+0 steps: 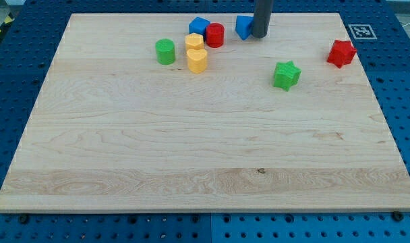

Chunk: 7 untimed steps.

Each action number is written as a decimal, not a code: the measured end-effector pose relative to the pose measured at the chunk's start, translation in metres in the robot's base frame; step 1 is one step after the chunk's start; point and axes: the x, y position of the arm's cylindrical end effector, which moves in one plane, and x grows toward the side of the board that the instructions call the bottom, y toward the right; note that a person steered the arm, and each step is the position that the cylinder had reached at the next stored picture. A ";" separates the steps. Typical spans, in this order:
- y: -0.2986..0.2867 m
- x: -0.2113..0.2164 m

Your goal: Push the blue triangle a bit left

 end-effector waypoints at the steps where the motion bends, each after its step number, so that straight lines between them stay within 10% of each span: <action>1: -0.005 0.006; 4: 0.058 -0.016; 7: -0.029 -0.017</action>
